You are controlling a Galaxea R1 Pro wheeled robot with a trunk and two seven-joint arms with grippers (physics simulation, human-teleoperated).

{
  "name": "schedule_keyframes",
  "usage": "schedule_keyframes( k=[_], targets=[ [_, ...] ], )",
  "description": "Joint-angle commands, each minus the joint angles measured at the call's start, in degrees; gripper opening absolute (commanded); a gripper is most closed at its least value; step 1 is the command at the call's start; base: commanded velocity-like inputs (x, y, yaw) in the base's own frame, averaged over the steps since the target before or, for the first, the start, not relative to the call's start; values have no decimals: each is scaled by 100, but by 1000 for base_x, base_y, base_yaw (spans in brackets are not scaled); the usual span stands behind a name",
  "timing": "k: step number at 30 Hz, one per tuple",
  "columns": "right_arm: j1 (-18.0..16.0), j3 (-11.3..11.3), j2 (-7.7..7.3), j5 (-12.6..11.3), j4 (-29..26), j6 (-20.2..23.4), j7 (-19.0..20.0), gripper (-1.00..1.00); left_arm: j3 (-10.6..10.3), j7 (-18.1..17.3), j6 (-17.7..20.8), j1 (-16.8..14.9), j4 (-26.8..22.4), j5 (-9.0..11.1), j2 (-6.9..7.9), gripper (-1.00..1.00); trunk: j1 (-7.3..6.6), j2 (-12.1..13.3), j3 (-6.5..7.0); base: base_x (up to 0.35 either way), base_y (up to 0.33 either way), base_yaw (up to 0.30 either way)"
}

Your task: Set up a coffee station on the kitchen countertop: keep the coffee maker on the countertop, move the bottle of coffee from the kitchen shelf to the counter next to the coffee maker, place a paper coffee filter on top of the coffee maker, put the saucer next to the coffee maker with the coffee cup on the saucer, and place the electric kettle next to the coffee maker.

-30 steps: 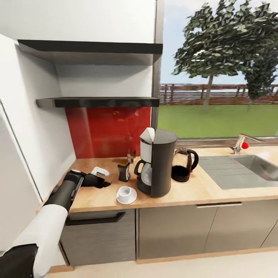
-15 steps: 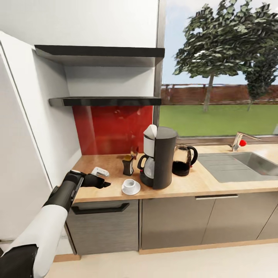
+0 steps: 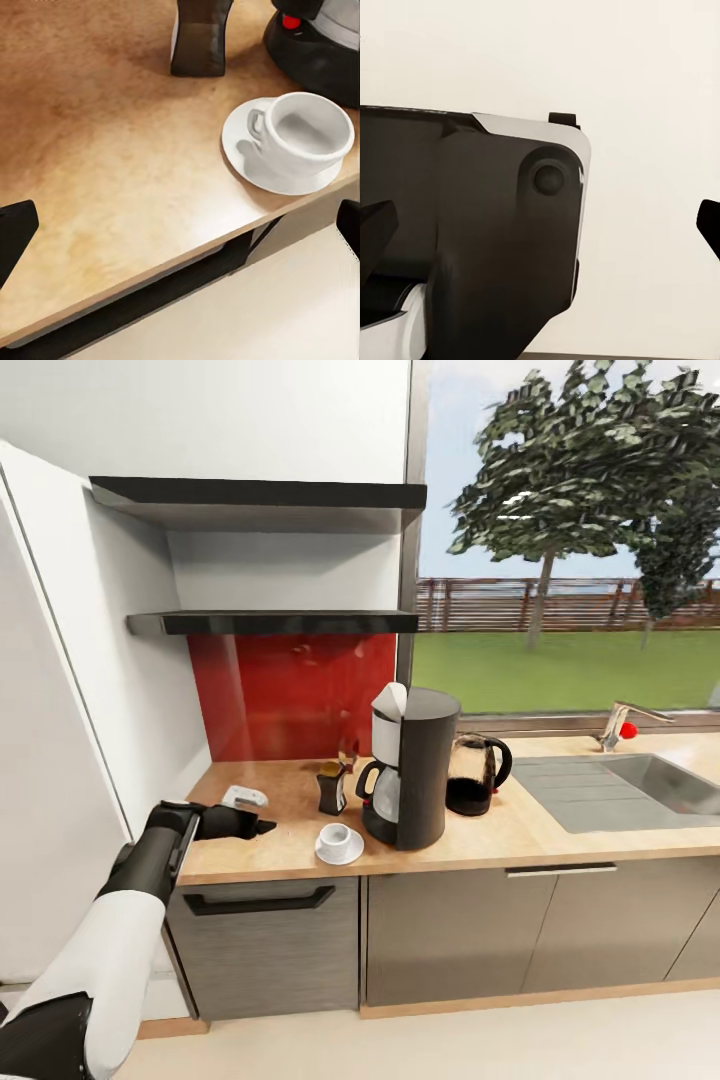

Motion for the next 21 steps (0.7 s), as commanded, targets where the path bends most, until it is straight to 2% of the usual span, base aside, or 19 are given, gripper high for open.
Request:
schedule_keyframes(
  k=[1,7,16,21],
  targets=[
    [-1,48,-4,-58,-8,22,12,100,31,-51,15,-2,-8,-44,-4,100,2,-4,-3,0,0,0],
    [-1,49,-3,-58,-8,28,12,100,53,-64,22,-3,-257,-29,-9,100,2,-4,-3,0,0,0],
    [-1,47,-8,-58,-14,12,12,100,60,-187,25,2,-305,-36,-4,100,2,-4,-3,-6,0,0],
    [-1,45,-4,-58,-33,11,12,100,78,-188,20,6,-358,-43,30,100,2,-4,-3,-248,0,0]
  ],
)
